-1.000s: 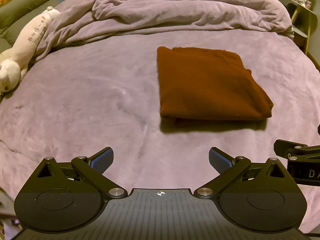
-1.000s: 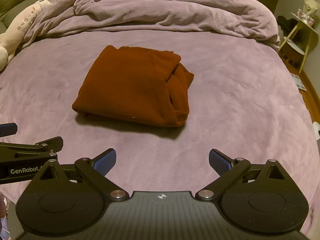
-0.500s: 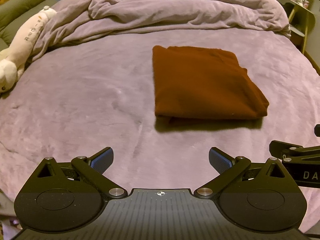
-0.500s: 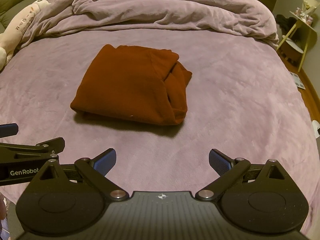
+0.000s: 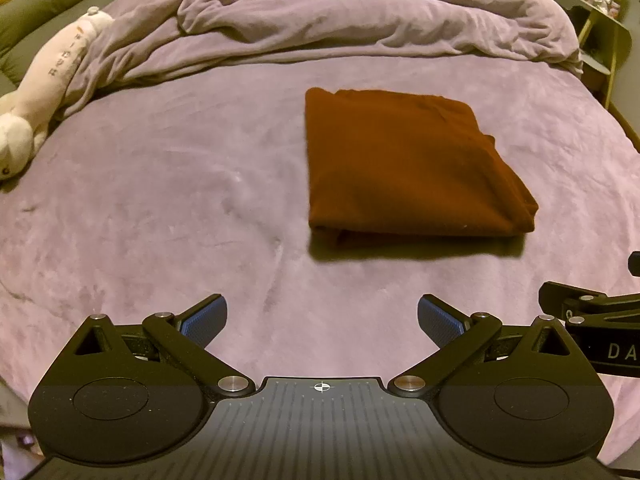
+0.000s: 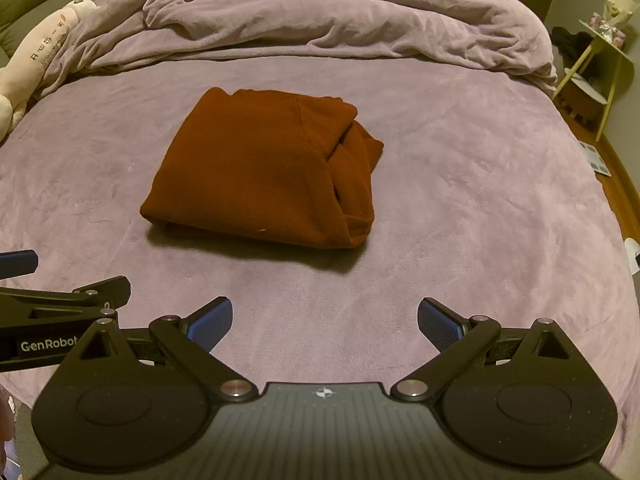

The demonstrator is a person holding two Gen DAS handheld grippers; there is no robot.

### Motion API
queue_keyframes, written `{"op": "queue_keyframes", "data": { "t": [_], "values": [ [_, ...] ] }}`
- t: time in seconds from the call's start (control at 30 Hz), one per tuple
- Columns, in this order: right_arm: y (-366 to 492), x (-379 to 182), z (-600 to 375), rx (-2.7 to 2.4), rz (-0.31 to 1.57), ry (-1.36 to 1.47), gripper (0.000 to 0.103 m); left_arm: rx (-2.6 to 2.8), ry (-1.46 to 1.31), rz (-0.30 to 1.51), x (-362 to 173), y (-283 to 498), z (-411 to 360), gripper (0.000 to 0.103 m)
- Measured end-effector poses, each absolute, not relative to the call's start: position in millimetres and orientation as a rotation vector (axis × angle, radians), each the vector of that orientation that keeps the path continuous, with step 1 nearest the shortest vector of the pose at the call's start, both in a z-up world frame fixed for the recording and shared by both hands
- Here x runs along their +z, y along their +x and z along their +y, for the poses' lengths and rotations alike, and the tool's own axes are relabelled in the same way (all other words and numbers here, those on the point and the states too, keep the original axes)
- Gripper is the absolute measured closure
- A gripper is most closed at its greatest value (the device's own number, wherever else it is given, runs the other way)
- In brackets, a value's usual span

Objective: Fold small clothes

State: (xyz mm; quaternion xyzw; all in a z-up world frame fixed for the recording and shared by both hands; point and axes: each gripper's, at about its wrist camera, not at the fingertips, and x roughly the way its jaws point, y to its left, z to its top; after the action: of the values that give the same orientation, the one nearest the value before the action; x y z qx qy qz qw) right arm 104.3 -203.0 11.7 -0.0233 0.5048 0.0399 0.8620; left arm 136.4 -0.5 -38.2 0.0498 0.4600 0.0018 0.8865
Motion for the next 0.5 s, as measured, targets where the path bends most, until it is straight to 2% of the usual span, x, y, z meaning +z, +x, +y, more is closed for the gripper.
{"op": "queue_keyframes", "data": {
  "t": [0.5],
  "values": [
    [103.7, 12.4, -202.0, 0.083, 1.059, -0.052, 0.004, 0.008, 0.100, 0.970, -39.3, 137.7, -0.1, 0.000]
  ]
}}
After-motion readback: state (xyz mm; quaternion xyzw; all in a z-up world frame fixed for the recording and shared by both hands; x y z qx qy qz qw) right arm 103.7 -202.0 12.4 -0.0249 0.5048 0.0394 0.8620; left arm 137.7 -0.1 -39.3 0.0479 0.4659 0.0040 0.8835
